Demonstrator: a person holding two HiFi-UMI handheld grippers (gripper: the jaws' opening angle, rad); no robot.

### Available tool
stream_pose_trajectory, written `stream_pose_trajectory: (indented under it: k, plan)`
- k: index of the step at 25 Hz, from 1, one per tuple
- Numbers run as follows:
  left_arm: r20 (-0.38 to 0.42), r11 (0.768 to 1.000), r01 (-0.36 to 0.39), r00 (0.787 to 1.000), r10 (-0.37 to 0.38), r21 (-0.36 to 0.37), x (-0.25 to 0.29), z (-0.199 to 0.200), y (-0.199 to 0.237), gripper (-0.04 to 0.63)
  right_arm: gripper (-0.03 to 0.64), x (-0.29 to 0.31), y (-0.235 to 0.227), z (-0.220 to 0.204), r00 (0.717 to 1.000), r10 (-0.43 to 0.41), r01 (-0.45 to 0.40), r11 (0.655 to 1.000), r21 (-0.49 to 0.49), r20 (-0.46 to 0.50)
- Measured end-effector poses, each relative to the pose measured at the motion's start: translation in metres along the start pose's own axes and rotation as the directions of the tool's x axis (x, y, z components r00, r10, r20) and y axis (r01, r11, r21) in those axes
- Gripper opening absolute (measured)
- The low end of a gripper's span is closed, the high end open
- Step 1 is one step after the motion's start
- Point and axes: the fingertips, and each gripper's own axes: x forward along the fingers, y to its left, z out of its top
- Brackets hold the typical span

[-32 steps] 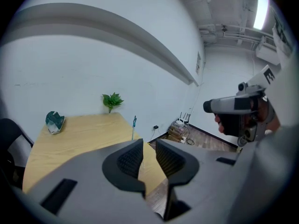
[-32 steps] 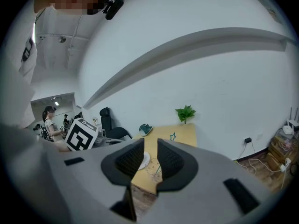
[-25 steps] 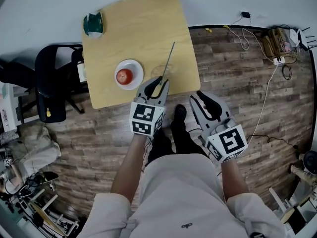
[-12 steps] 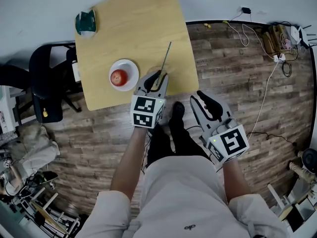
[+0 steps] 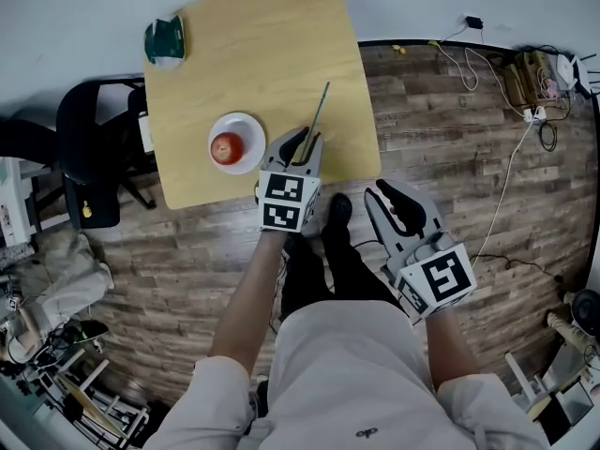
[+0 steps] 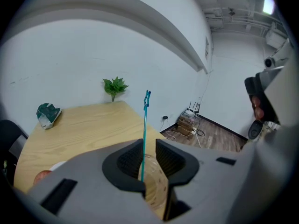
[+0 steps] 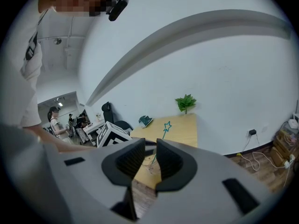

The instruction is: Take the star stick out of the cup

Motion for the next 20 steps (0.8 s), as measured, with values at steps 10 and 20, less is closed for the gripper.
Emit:
stream_pose_trajectory:
  k: [10,20]
  plan:
    - [-0.029,0.998,-0.050,0.998,0.051,0.026,0.014,0.000,0.007,0.062,0.072,-0.003,-0.003,-0.007,1.000,0.010,-0.010,1.000,0.019,-0.002]
    - [-0.064,0.995,-0.073,0.995,0.077,0.061,0.022,-0.001,0.008,0.031,0.072,-0.005,-0.010,-0.009,1.000,-0.002,0.002,0.999,0.039,0.003]
